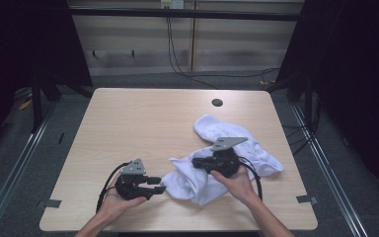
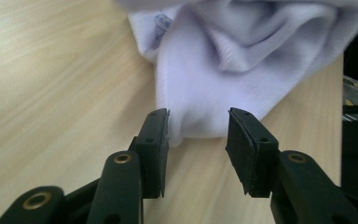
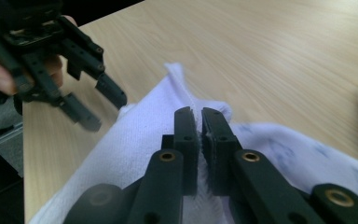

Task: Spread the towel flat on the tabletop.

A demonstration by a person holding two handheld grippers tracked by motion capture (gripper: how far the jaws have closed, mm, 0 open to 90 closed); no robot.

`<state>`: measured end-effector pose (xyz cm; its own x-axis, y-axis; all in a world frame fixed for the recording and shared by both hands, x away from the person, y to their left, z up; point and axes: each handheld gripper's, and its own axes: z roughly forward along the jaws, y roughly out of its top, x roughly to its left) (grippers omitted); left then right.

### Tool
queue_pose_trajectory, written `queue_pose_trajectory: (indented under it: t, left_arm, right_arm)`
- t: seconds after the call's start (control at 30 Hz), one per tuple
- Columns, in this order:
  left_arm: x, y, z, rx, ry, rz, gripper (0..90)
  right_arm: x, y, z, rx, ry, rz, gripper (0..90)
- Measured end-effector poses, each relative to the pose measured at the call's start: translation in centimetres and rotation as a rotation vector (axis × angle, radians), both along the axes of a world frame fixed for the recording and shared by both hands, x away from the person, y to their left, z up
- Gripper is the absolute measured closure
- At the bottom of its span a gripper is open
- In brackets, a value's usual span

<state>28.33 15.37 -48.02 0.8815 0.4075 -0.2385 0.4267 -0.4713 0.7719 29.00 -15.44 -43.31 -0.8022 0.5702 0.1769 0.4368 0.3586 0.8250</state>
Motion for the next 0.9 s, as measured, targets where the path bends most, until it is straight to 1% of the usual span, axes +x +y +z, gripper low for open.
queue_pose_trajectory:
  t: [0.03, 0.07, 0.1, 0.13, 0.17, 0.2, 0.27, 0.3, 0.33, 0.4, 0.43, 0.47, 0.5, 0.53, 0.57, 0.6, 0.63, 0.67, 0.7, 0.73, 0.77, 0.8, 0.83, 0.87, 0.9]
  left_arm:
    - [0.4, -0.4, 0.0, -0.013, 0.002, 0.007, 57.7]
    - [0.8, -1.0, 0.1, -0.016, -0.002, 0.006, 56.0]
    - [1.1, -1.5, 0.1, -0.019, -0.012, 0.008, 54.3]
    - [1.6, -2.3, 0.1, -0.017, -0.011, 0.003, 53.7]
    - [1.9, -2.8, 0.1, -0.017, -0.006, -0.008, 53.3]
    - [2.1, -3.5, -0.1, -0.015, -0.005, -0.027, 55.3]
    - [2.0, -4.3, -0.4, -0.007, 0.005, -0.064, 75.2]
    - [1.8, -4.4, -0.4, -0.009, 0.017, -0.089, 82.1]
    - [1.6, -4.3, -0.3, 0.004, 0.006, -0.088, 84.3]
    - [1.1, -3.5, 0.1, -0.008, 0.013, -0.075, 85.2]
    - [0.9, -2.9, 0.3, -0.008, 0.014, -0.051, 85.2]
    - [0.6, -2.1, 0.5, -0.008, 0.019, -0.039, 85.3]
    - [0.3, -1.0, 0.4, -0.003, 0.029, -0.032, 85.3]
    - [0.1, -0.4, 0.3, 0.004, 0.04, -0.026, 85.3]
    - [-0.3, 0.3, 0.0, 0.015, 0.06, -0.028, 85.2]
    - [-0.7, 1.0, -0.3, 0.028, 0.076, -0.048, 84.9]
    - [-1.4, 1.5, -0.6, 0.03, 0.094, -0.068, 84.3]
    - [-1.9, 1.9, -0.6, 0.026, 0.11, -0.082, 83.8]
    - [-2.3, 2.1, -0.6, 0.014, 0.115, -0.096, 82.3]
    - [-2.7, 2.2, -0.3, 0.005, 0.108, -0.107, 80.2]
    - [-3.0, 2.4, 0.1, -0.015, 0.097, -0.108, 76.5]
    - [-3.0, 2.6, 0.3, -0.032, 0.097, -0.1, 73.6]
    - [-2.7, 2.7, 0.5, -0.051, 0.095, -0.083, 69.8]
    - [-2.4, 2.6, 0.7, -0.059, 0.089, -0.06, 66.3]
    - [-2.0, 2.5, 1.0, -0.058, 0.073, -0.041, 65.0]
  right_arm:
    - [-0.4, -1.0, 0.1, 0.012, 0.003, -0.013, 83.5]
    - [-0.9, -1.9, 0.1, 0.02, 0.008, -0.026, 82.9]
    - [-1.3, -2.6, 0.0, 0.014, 0.003, -0.04, 83.0]
    - [-1.6, -3.1, -0.1, 0.003, 0.004, -0.054, 82.2]
    - [-1.9, -3.8, -0.3, -0.006, 0.013, -0.067, 81.4]
    - [-2.2, -4.3, -0.4, -0.005, 0.016, -0.075, 82.1]
    - [-2.8, -5.3, -0.7, -0.013, 0.013, -0.103, 84.9]
    - [-3.0, -5.8, -0.8, -0.016, 0.013, -0.119, 84.9]
    - [-3.3, -6.5, -0.8, -0.014, 0.01, -0.138, 84.9]
    - [-4.0, -8.1, -0.5, 0.001, 0.004, -0.179, 85.9]
    - [-4.2, -8.6, -0.4, -0.004, 0.002, -0.188, 87.8]
    - [-4.7, -9.4, -0.3, -0.012, -0.007, -0.216, 87.8]
    - [-5.1, -10.3, -0.3, -0.009, -0.007, -0.24, 88.0]
    - [-5.7, -11.4, -0.4, -0.005, 0.007, -0.266, 88.7]
    - [-6.0, -12.0, -0.6, -0.015, 0.009, -0.287, 88.9]
    - [-6.4, -12.8, -1.0, -0.029, 0.023, -0.315, 88.9]
    - [-6.7, -13.4, -1.6, -0.038, 0.048, -0.329, 89.1]
    - [-7.1, -14.1, -2.5, -0.06, 0.08, -0.344, 89.2]
    - [-7.3, -14.5, -3.2, -0.09, 0.117, -0.354, 89.1]
    - [-7.5, -14.7, -3.6, -0.112, 0.144, -0.345, 88.8]
    - [-7.9, -14.9, -4.1, -0.137, 0.171, -0.338, 88.1]
    - [-8.3, -15.1, -4.6, -0.162, 0.2, -0.332, 85.6]
    - [-8.6, -15.2, -4.7, -0.177, 0.197, -0.335, 82.0]
    - [-8.9, -15.4, -4.7, -0.174, 0.198, -0.342, 77.6]
    - [-9.1, -15.6, -4.5, -0.163, 0.19, -0.353, 72.6]
